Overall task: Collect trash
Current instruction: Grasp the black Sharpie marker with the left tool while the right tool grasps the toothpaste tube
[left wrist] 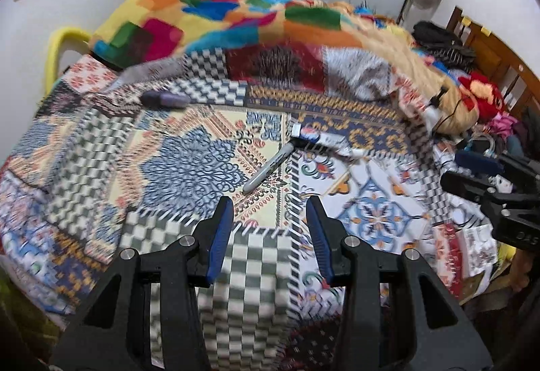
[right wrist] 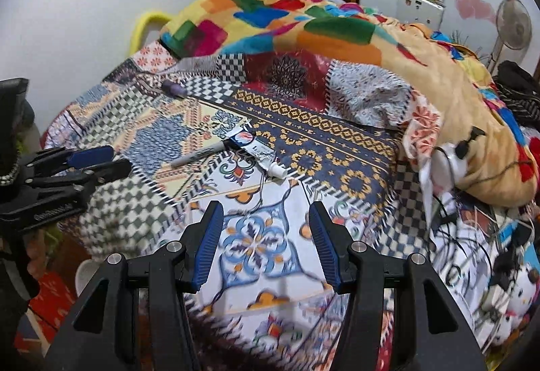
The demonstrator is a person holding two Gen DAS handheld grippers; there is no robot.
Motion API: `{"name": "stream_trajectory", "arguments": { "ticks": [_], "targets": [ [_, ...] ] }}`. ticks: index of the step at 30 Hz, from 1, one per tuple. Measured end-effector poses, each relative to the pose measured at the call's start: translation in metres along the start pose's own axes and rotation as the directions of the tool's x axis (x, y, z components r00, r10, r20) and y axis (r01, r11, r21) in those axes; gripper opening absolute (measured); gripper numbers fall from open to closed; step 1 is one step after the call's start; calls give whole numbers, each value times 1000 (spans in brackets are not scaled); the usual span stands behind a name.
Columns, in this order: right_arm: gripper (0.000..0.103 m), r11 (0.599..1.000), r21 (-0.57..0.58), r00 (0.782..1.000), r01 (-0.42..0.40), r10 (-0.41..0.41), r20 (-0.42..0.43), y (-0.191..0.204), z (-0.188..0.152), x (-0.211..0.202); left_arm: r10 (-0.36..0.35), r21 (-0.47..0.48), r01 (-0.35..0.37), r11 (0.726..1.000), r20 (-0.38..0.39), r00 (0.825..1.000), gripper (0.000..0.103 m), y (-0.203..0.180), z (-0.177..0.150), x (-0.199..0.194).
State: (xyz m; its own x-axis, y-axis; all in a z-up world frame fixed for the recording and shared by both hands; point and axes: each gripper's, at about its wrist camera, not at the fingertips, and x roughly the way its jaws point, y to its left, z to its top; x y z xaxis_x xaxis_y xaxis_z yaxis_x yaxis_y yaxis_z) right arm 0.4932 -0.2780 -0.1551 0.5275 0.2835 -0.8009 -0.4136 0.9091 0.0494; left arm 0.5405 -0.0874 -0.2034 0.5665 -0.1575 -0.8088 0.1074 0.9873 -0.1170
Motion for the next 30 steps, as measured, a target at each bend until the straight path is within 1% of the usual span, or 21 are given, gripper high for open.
{"name": "stream_trajectory", "arguments": {
  "ticks": [2,5,6,7,9,12,15,17,19,25,27,28,29,30],
  "targets": [
    [49,1000,-11,1000,3,-3,-9,-1,4,19,-4,17,4,1000,-27,1000,44,2,2,26],
    [48,1000,-10,1000,-1,0,-31,-4,10,47,-24,18,25,1000,-59,998,44,7,6,55],
    [45,1000,-5,1000,-4,4,-31,-8,12,58,-30,22,32,999,-66,997,44,9,8,65],
    [37,1000,0,999,-8,8,-36,-10,13,65,-33,26,35,999,-67,997,44,9,10,70],
    [26,1000,0,998,-21,21,-54,-14,17,82,-44,46,47,998,-65,997,44,9,14,82],
    [25,1000,2,998,-27,27,-64,-20,20,101,-44,79,48,996,-46,998,44,6,19,95],
    [25,998,1,996,-64,63,-59,-22,20,110,-52,93,55,994,-32,998,43,5,22,104],
    [25,997,-7,995,-83,82,-57,-20,21,114,-68,94,70,993,-29,997,39,4,23,109],
    [25,996,-17,995,-87,86,-57,-19,19,114,-59,103,61,993,-20,998,33,2,24,111],
    [21,993,-3,991,-117,117,-60,-24,12,111,-107,109,110,988,-35,994,31,-7,21,112],
    [21,992,-7,990,-126,125,-63,-23,9,111,-102,150,107,983,-43,994,31,-17,17,110],
    [20,992,-7,990,-124,124,-60,-23,8,111,-96,164,102,981,-44,994,29,-21,16,110],
    [20,992,-1,991,-124,123,-59,-23,8,111,-95,179,103,978,-51,994,24,-26,14,110],
    [20,993,8,991,-119,120,-60,-24,8,110,-73,193,80,978,-45,996,23,-31,13,111]
  ]
}}
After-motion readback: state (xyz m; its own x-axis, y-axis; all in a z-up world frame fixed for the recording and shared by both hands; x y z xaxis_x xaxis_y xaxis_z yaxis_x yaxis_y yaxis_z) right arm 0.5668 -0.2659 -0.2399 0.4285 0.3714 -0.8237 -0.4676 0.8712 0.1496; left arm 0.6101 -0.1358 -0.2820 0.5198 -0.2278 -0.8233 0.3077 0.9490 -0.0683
